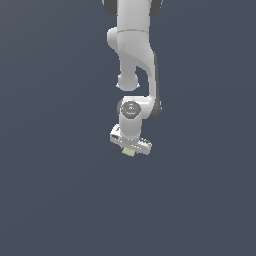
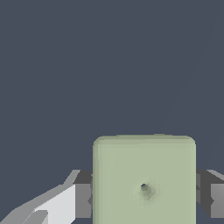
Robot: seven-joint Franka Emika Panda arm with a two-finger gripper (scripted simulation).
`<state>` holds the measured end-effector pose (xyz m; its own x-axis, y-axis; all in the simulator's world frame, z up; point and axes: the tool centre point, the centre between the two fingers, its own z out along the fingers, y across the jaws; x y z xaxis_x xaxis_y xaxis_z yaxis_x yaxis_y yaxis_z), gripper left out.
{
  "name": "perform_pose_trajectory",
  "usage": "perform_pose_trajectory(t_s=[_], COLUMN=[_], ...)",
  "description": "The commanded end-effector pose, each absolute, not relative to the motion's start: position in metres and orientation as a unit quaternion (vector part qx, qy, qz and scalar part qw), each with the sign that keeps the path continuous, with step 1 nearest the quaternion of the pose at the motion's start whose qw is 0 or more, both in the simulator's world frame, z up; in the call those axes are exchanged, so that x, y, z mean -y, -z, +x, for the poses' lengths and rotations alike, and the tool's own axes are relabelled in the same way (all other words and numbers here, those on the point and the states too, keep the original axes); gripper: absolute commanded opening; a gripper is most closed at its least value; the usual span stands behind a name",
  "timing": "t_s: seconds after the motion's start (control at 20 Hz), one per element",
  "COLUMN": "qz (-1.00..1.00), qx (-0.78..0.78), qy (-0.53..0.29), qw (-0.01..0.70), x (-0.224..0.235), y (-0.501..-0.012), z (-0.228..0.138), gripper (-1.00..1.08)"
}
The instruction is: Pick up the object and move it to a goal position.
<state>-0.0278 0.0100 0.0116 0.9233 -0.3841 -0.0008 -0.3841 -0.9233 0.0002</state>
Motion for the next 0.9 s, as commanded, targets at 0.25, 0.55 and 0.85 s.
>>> perform_pose_trajectory(t_s=[0.25,0.55,0.85], qz=[0.981,0.981,0.981], qx=[0.196,0.196,0.196], qy=[0.0,0.0,0.0], qw=[0.0,0.0,0.0], x=[0.001,0.017,0.038], y=[-0.034,-0.071,-0.116], z=[-0.014,0.009,0.038], gripper=[-1.0,-1.0,-1.0])
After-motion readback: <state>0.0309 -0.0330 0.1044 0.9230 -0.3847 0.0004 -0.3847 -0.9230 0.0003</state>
